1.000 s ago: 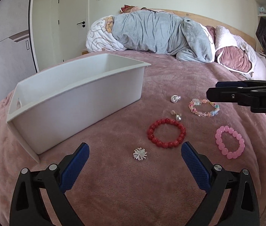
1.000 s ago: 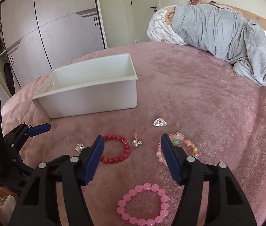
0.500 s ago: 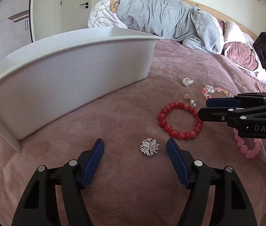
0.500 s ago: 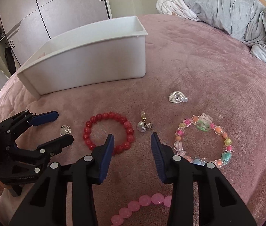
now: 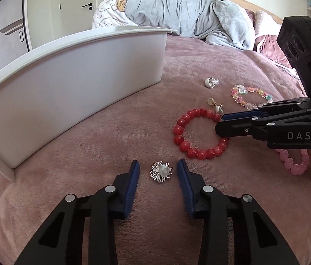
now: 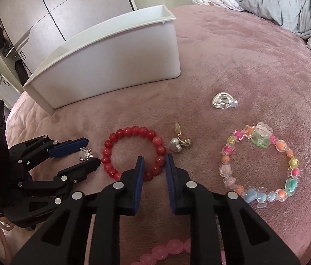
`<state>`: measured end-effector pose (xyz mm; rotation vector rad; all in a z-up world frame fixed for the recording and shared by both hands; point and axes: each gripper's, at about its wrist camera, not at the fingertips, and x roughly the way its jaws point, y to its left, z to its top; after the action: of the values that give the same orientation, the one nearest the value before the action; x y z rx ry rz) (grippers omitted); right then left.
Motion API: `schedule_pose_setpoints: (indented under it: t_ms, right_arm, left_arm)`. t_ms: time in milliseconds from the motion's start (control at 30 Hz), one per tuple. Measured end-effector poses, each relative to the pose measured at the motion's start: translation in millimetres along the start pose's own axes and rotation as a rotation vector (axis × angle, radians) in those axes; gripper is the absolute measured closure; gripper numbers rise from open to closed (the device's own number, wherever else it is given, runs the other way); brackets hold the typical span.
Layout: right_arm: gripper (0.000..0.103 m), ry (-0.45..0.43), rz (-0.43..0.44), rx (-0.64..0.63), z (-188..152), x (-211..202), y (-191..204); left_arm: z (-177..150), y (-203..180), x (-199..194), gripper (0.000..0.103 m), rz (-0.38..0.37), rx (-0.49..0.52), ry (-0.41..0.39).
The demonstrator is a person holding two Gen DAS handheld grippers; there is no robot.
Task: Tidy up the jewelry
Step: 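Grasp the silver flower brooch with the left tool while the right tool grasps the red bead bracelet, then carry the brooch and red bracelet over the white box with both tools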
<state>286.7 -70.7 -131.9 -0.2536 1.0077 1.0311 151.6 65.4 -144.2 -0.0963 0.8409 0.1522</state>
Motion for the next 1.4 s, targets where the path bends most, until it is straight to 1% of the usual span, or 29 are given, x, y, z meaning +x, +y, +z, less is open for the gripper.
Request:
schedule_pose_setpoints:
  t_ms: [67,133,200,333,400,633,867,933,1033,1167,1333,1400]
  right_arm:
    - [0.086,-0.003,0.004,0.003,1,-1,0]
    - [0.091,-0.007,0.019,0.021,1,-2,-1]
    - [0.093,-0.016,0.017,0.026,0,-5,0]
    - [0.093,-0.034,-0.002,0.015,-3,-13,3]
    - [0.093,-0.049,-0.026,0.001,-4,-19,6]
    - [0.093,-0.117,-0.093,-0.046,-8,-46,26]
    - [0.093,-0.161,-0.150,-0.094,-9,-65,51]
    - [0.093,-0.178,-0.155,-0.095,-6,-71,58]
    - [0.093,-0.198,-0.166,-0.105,-3,-77,69]
    - [0.093,-0.195,-0.186,-0.121,-3,-76,85]
    - [0.093,-0.199,-0.175,-0.135,6,-76,105]
    - [0.093,-0.206,-0.169,-0.151,13,-76,114]
  left_arm:
    - [0,1,0,0.071,-0.002,-0.007,0.001]
    - [0,3,1,0.076,-0.009,-0.021,0.000]
    - [-1,8,-1,0.081,-0.024,-0.042,-0.003]
    - [-2,10,-10,0.081,-0.042,-0.056,-0.018]
    - [-4,11,-17,0.081,-0.048,-0.056,-0.028]
    - [-10,12,-50,0.081,-0.028,-0.025,-0.075]
    - [-18,30,-76,0.081,-0.006,-0.057,-0.118]
    - [-21,37,-83,0.081,-0.010,-0.068,-0.127]
    - [-23,42,-93,0.081,-0.001,-0.055,-0.149]
    - [-29,52,-108,0.081,0.002,-0.053,-0.172]
    - [-41,68,-122,0.081,0.022,-0.053,-0.180]
    - [-45,79,-128,0.081,0.011,-0.078,-0.193]
